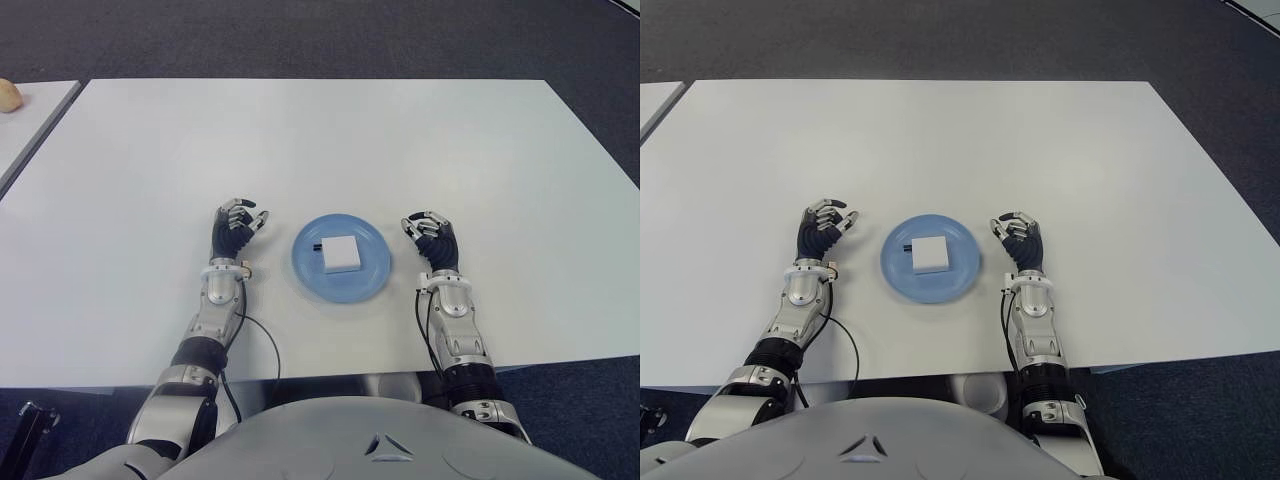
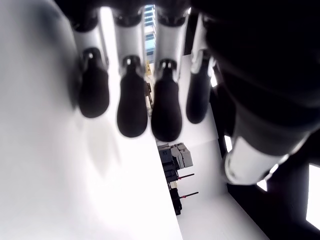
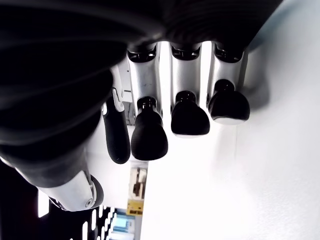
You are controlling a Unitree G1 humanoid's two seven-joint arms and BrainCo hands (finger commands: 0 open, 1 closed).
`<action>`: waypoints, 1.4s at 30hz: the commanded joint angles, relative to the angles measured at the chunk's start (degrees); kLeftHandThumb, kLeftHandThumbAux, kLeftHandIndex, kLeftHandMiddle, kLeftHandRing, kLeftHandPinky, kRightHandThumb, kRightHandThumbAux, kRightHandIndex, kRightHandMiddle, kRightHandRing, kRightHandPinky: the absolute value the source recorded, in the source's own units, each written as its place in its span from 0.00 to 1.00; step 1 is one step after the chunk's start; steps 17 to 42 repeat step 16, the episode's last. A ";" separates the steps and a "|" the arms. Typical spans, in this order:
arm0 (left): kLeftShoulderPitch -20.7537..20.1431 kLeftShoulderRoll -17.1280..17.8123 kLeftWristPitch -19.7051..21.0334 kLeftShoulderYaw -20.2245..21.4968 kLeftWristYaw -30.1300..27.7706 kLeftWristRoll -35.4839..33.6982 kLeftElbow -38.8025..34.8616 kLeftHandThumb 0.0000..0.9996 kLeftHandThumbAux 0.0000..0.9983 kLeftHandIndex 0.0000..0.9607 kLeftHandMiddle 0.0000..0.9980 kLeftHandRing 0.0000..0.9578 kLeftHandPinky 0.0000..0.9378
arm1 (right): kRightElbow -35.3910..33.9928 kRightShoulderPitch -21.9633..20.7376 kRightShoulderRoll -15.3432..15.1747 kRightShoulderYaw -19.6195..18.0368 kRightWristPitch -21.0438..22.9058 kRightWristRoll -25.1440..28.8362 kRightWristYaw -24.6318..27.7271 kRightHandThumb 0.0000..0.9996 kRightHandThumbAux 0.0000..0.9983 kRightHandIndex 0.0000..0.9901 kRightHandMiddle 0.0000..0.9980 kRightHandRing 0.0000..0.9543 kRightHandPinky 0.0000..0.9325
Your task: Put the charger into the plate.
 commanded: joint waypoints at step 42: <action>2.29 -0.25 3.41 -0.16 -3.04 -0.47 -1.24 0.71 0.72 0.45 0.70 0.72 0.72 | 1.15 1.01 0.49 0.11 1.82 0.49 0.44 0.70 0.73 0.44 0.82 0.88 0.90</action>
